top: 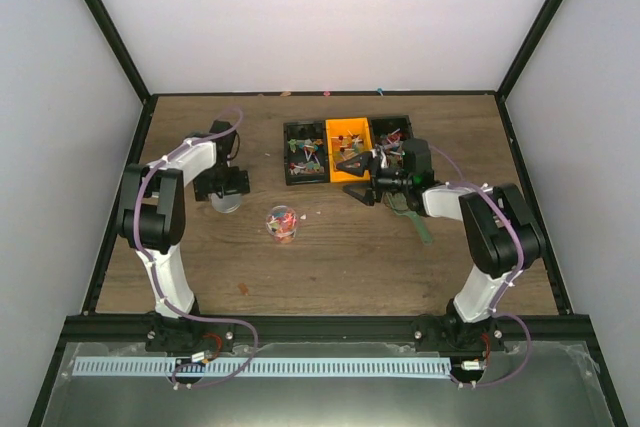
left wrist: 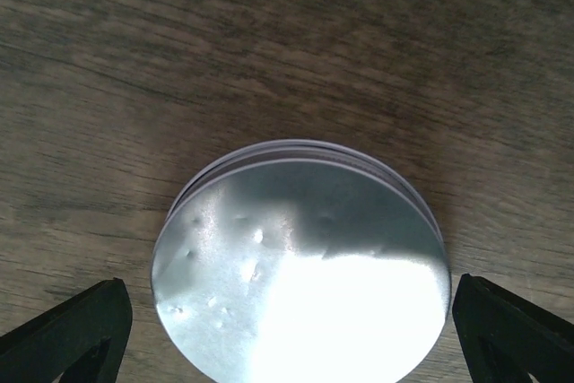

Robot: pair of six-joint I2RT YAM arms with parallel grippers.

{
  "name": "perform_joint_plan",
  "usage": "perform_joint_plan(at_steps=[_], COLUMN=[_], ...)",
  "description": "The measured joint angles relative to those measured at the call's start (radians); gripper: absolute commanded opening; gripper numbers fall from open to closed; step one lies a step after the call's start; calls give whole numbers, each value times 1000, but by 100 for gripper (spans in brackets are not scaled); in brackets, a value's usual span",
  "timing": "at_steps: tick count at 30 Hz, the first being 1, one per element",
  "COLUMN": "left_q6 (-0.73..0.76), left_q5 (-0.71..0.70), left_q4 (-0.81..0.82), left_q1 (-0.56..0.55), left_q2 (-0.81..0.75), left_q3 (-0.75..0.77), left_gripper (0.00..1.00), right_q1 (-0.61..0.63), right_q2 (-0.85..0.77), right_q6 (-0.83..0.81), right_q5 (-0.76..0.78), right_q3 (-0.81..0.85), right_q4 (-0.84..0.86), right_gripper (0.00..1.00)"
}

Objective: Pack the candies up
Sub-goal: Pick up the box lid from the center of the board.

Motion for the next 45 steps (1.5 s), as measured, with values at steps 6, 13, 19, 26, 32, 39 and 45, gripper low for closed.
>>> perform_joint_plan(at_steps=[6,13,19,26,32,39,45], left_q6=[1,5,6,7,6,7,8], left_q5=[7,15,19,23,26,26,26], left_q4=[1,4,5,5,4,-10,-29], left_q1=[0,0,0,0,0,0,0], left_q2=[2,10,10,10,10,6,-24], left_q3=[-21,-26,-26,-26,-25,-24,-24], left_gripper=[98,95,92,88,87,87,87], right_q1=[0,0,0,0,0,0,0], right_q2=[11,16,16,16,16,16,16], right_q6=[0,1,0,0,-1,-4,-4], right_q5=[0,0,0,0,0,0,1], right_q3=[0,0,0,0,-4,-14,-30], right_q4=[0,0,-1,-1,-2,-3,-2], right_gripper=[87,87,87,87,87,87,87])
